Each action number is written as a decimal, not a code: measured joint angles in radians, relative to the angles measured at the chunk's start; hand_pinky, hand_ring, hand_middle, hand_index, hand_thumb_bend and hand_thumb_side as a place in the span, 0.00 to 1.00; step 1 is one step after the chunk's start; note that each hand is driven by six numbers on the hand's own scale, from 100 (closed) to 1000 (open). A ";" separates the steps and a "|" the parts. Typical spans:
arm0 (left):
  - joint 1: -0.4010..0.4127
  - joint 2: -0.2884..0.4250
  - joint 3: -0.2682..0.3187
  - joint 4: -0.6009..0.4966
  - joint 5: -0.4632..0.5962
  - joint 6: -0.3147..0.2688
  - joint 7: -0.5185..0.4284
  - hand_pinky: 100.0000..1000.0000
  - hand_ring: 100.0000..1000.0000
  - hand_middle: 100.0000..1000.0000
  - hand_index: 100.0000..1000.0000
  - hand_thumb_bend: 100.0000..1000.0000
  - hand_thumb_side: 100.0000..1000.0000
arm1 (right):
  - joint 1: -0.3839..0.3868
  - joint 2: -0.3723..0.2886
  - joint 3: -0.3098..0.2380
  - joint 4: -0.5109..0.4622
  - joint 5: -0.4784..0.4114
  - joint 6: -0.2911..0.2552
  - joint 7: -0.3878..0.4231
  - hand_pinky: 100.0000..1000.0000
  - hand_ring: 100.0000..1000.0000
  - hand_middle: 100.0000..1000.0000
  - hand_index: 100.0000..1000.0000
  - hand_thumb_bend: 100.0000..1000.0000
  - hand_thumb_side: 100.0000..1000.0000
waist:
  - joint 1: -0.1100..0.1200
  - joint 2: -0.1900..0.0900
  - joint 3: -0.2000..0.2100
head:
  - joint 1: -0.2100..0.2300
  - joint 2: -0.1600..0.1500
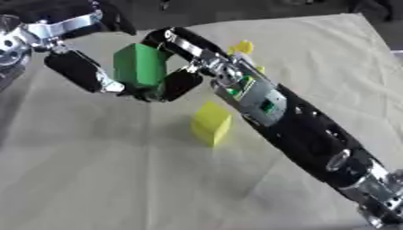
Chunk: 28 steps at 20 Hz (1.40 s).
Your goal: Pick up the objects with one hand, pass them to the other hand, and then place them into the box on the other side of the table.
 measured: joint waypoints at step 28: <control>0.007 -0.043 -0.018 0.051 0.040 -0.002 0.046 0.67 0.51 0.36 0.41 0.10 0.00 | 0.031 -0.022 -0.012 -0.031 -0.063 0.010 -0.002 0.72 0.55 0.31 0.59 0.21 0.00 | 0.000 0.010 -0.003 | 0.003 0.000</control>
